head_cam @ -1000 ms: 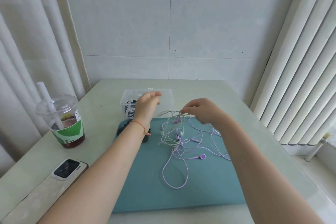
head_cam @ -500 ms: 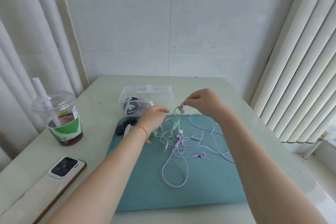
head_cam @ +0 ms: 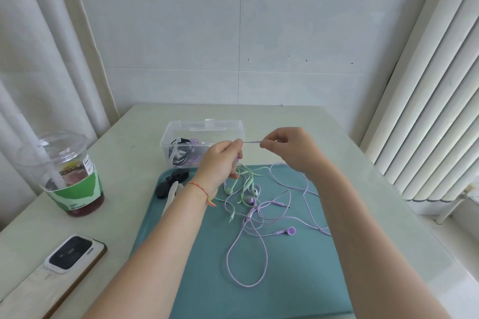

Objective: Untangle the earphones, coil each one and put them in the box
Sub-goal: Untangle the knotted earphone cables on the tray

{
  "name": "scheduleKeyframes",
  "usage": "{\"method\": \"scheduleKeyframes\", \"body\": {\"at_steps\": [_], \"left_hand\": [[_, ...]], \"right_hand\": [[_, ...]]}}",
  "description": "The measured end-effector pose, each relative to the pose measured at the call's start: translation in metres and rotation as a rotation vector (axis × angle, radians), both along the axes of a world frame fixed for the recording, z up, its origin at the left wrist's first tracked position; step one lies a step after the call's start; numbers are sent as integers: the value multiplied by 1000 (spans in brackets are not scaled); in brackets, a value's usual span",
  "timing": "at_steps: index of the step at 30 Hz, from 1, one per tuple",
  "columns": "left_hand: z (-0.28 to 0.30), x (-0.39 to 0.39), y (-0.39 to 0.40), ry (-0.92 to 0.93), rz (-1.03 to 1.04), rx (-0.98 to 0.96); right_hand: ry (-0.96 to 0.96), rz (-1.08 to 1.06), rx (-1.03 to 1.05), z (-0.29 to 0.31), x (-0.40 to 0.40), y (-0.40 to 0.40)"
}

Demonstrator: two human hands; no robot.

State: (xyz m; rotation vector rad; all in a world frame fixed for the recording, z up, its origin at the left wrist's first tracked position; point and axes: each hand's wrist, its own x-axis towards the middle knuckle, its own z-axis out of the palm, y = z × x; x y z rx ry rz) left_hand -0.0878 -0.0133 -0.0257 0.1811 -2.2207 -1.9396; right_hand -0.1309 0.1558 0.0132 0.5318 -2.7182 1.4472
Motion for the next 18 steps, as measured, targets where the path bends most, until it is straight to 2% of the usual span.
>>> {"method": "scheduleKeyframes", "body": {"at_steps": [2,5,8,10,15,18], "left_hand": [[-4,0,-3,-32,-20,117],[-4,6,-3,-84,-222,310],[-1,10,-3,-142,-368,269],[1,11,-2,-168,-441,321],[3,14,1,-211,-421,413],[5,14,-1,-242,-476,487]], "right_hand": [[-13,-4,0,-6,-3,2],[-8,15,-9,-11,-2,3],[-47,92,-26,-10,4,-2],[-46,141,-19,-6,8,-4],[11,139,-19,-1,13,-8],[40,134,-15,-1,15,-12]]}}
